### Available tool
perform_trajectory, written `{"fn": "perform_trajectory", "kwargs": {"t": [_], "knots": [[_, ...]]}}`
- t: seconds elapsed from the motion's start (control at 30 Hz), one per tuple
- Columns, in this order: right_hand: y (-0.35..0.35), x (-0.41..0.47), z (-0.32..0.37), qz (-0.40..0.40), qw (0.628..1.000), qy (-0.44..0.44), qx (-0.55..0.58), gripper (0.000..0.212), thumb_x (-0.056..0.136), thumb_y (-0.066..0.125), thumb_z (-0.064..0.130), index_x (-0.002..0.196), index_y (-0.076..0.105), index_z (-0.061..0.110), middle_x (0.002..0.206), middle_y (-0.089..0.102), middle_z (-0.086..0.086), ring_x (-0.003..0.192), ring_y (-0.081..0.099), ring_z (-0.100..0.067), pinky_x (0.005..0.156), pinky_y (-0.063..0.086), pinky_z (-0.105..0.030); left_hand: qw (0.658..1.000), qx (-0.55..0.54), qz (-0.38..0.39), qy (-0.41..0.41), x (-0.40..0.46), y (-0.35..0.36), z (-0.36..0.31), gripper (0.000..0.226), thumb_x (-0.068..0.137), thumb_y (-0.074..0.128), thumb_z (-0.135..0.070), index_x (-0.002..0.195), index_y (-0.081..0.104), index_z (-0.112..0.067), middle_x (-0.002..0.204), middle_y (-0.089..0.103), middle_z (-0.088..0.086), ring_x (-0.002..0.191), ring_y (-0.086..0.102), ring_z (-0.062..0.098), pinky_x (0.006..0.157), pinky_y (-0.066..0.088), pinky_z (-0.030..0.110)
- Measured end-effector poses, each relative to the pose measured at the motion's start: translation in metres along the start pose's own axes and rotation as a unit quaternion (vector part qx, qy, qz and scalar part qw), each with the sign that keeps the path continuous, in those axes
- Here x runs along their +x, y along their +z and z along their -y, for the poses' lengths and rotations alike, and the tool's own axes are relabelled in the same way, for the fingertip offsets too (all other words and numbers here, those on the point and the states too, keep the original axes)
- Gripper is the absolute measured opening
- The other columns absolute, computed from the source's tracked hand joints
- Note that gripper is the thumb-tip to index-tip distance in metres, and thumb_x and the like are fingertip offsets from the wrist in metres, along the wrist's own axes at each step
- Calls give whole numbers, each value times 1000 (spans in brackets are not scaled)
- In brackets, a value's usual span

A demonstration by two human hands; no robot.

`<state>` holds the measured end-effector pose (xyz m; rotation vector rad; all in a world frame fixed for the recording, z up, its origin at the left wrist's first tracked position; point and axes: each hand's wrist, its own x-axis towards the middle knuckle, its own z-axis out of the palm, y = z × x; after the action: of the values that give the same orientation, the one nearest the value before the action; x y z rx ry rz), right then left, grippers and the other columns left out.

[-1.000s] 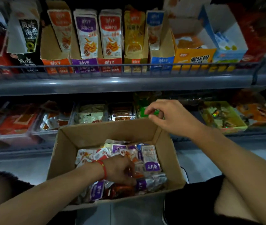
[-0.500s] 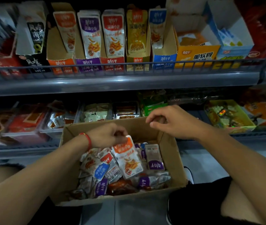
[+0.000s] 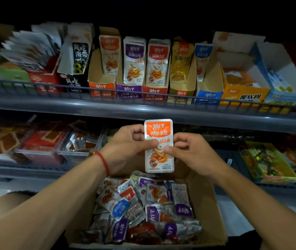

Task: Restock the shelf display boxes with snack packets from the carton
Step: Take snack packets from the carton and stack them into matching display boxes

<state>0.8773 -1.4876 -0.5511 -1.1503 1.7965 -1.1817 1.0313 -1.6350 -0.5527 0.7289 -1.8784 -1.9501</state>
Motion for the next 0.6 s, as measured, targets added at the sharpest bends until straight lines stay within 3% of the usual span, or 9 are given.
{"fn": "perform_trajectory", "kwargs": {"t": [0.1, 0.2, 0.3, 0.37, 0.43, 0.5, 0.53, 0.6], "knots": [[6, 5, 12, -60, 994, -35, -86, 22, 91, 74, 27, 112, 68, 23, 101, 75, 11, 94, 72, -2, 84, 61, -30, 996, 68, -17, 47, 0, -12, -7, 26, 84, 76, -8, 109, 67, -6, 100, 77, 9, 93, 75, 21, 86, 61, 43], [5, 18, 42, -140, 976, -93, -138, 31, 92, 72, 30, 121, 62, 32, 101, 69, 17, 90, 67, 2, 75, 57, -18, 990, 108, -14, 84, 3, -27, -18, 23, 84, 77, -13, 106, 69, -13, 98, 76, 6, 91, 74, 19, 86, 61, 43], [4, 39, 83, -142, 931, -177, -285, 21, 92, 70, 32, 113, 71, 33, 94, 64, 26, 94, 61, 9, 73, 49, -7, 972, 170, -43, 155, 6, -46, -30, 17, 84, 79, -20, 100, 72, -19, 91, 75, 2, 84, 72, 20, 79, 62, 42], [2, 55, 112, -135, 911, -209, -330, 14, 92, 67, 34, 105, 73, 34, 90, 60, 30, 94, 58, 17, 73, 48, -5, 951, 183, -118, 219, 9, -62, -37, 11, 89, 75, -28, 98, 73, -21, 90, 74, -4, 84, 70, 13, 76, 61, 37], [-3, 76, 144, -155, 890, -252, -346, 8, 94, 68, 31, 100, 70, 36, 88, 58, 31, 85, 57, 21, 72, 45, -3, 895, 233, -236, 297, 13, -82, -43, 18, 97, 63, -34, 99, 72, -18, 93, 72, -8, 88, 67, 8, 77, 57, 32], [-13, 102, 175, -199, 874, -290, -336, 8, 96, 68, 29, 101, 69, 36, 88, 65, 20, 81, 62, 11, 76, 49, -9, 804, 369, -315, 344, 21, -101, -45, 24, 98, 55, -29, 107, 71, -13, 107, 69, -1, 102, 61, 16, 88, 51, 36], [-17, 117, 188, -224, 869, -302, -322, 8, 97, 68, 30, 103, 69, 34, 90, 68, 15, 82, 64, 7, 79, 52, -14, 769, 435, -323, 339, 25, -107, -44, 28, 94, 57, -25, 114, 68, -10, 117, 67, 4, 113, 58, 21, 97, 48, 40], [-20, 147, 210, -265, 857, -321, -303, 13, 97, 65, 36, 108, 71, 31, 96, 70, 11, 86, 65, 3, 81, 54, -16, 743, 524, -296, 294, 32, -112, -40, 47, 85, 61, -16, 131, 60, -10, 137, 58, 8, 133, 48, 27, 112, 38, 48]]}}
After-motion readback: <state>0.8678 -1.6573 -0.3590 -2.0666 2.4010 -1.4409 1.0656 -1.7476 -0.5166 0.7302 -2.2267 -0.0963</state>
